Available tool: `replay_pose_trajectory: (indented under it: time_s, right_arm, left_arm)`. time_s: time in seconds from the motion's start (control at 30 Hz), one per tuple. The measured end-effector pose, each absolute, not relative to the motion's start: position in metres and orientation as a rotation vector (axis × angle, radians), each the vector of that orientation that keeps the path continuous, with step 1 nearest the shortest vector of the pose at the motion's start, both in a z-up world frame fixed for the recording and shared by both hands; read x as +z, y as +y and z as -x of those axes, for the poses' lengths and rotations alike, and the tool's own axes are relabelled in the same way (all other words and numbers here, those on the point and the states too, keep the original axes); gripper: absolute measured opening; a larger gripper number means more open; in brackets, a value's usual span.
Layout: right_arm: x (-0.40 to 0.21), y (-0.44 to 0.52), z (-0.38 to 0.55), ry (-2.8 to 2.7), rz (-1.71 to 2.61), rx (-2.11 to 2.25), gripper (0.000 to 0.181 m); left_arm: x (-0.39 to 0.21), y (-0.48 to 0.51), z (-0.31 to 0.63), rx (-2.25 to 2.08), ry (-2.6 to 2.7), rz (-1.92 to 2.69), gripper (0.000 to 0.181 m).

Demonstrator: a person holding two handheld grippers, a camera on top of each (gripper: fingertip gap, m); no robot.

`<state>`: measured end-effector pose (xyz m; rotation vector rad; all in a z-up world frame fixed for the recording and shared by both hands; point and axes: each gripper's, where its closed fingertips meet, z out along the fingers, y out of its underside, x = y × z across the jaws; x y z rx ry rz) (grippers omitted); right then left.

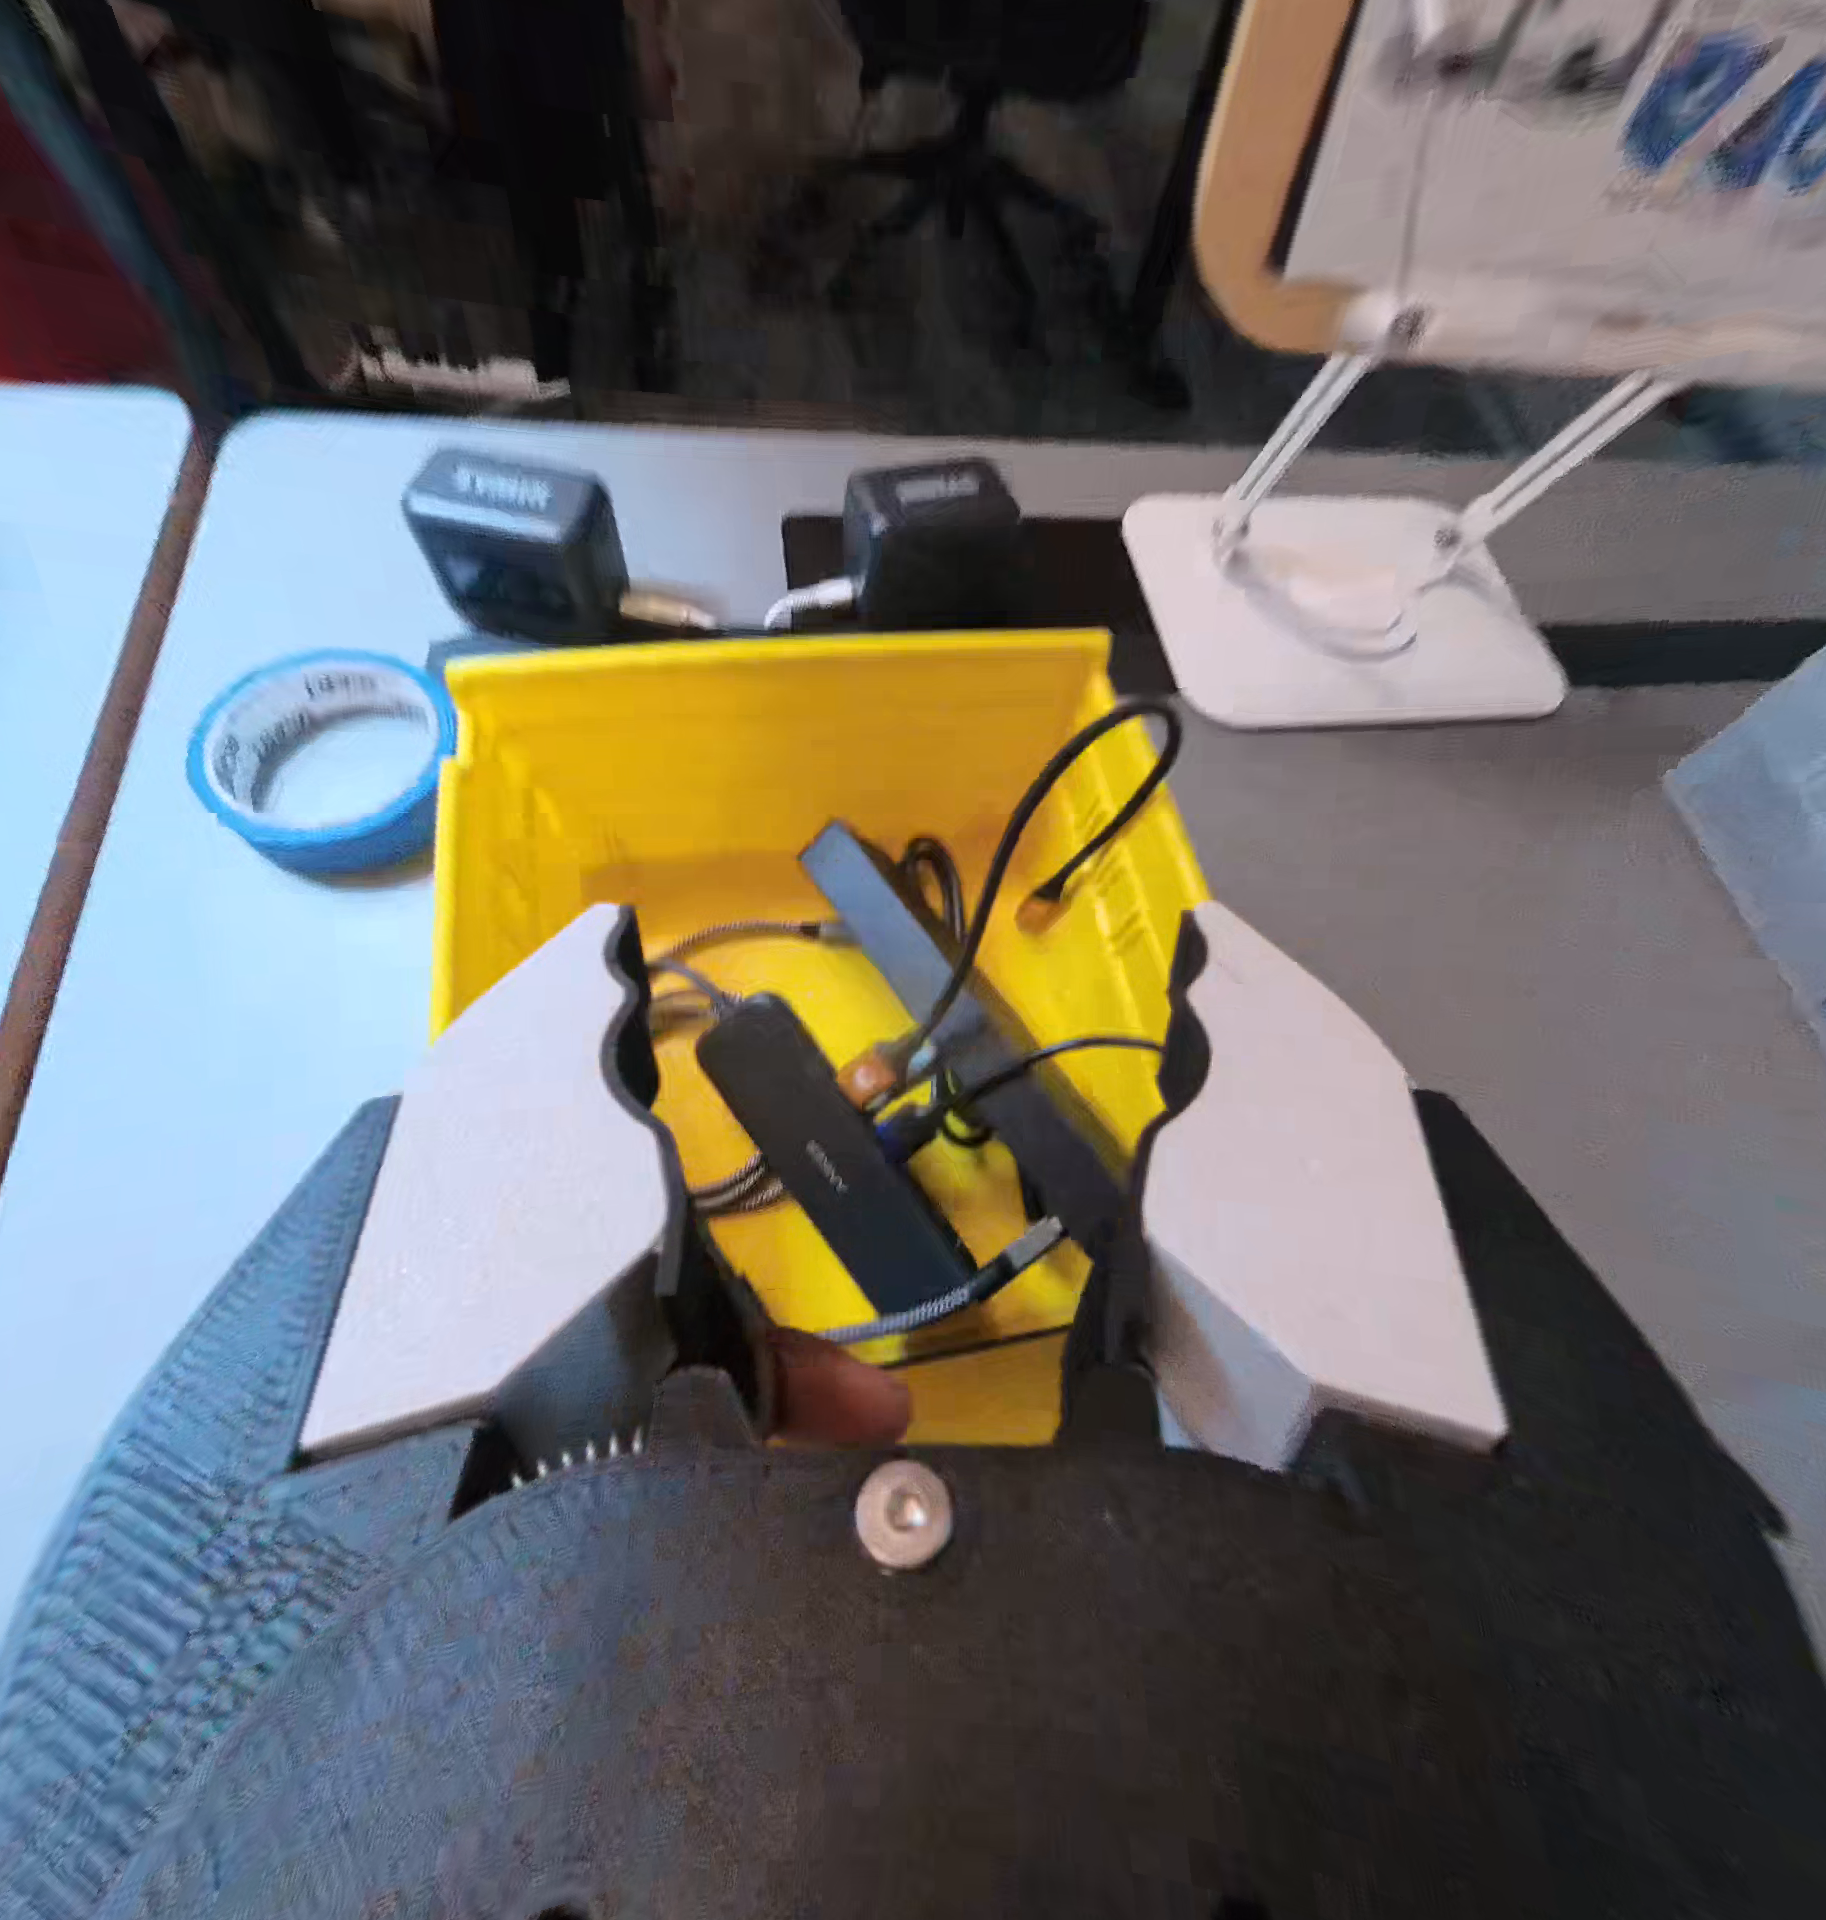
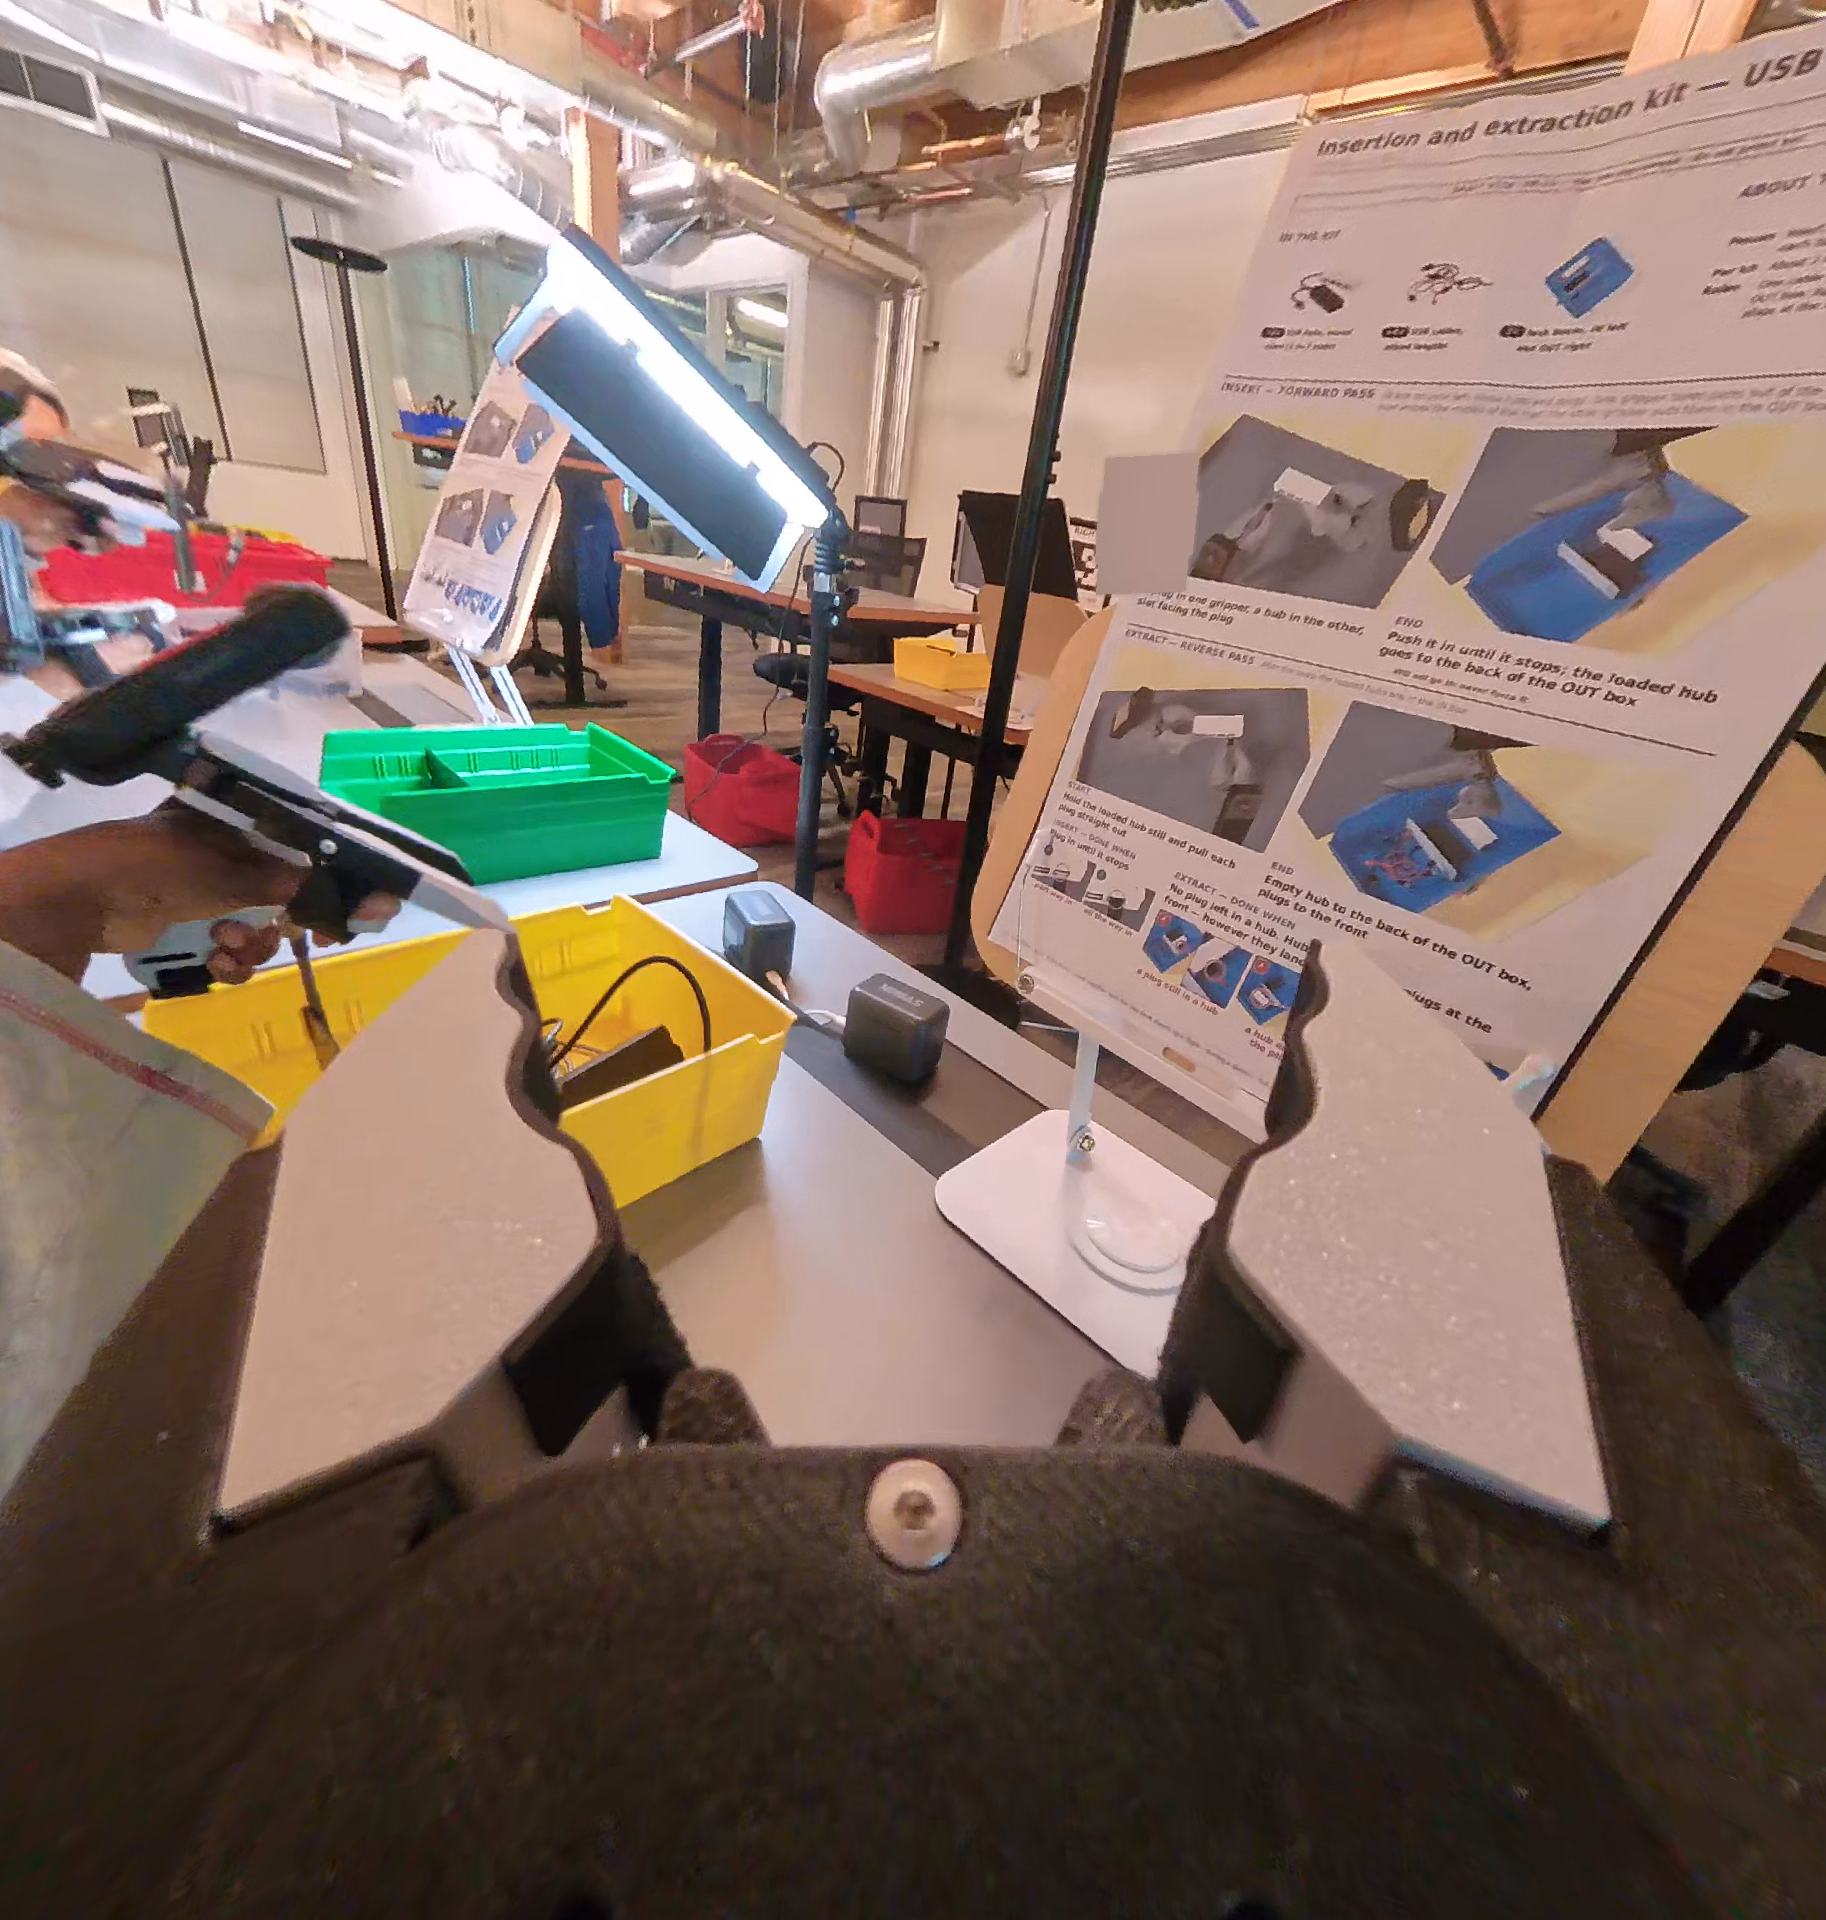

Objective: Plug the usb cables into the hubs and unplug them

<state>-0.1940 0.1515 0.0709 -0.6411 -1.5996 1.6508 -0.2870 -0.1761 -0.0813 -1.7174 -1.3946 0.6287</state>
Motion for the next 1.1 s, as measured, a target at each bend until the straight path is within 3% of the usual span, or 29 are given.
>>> replay_pose_trajectory:
  time_s: [0.13,0.27,0.5,1.1]
  right_arm:
    - [0.064,0.147,0.197,-1.639,0.624,1.623,0.130]
    - [0.061,0.148,0.203,-1.644,0.633,1.601,0.129]
    - [0.065,0.157,0.206,-1.591,0.656,1.592,0.126]
    - [0.075,0.170,0.203,-1.522,0.642,1.557,0.122]
  left_arm:
    - [-0.139,-0.203,0.283,0.511,-1.630,1.874,0.084]
    - [-0.146,-0.195,0.283,0.442,-1.619,1.918,0.071]
    - [-0.180,-0.190,0.277,0.354,-1.698,2.128,0.071]
    - [-0.219,-0.191,0.290,0.152,-1.811,2.027,0.063]
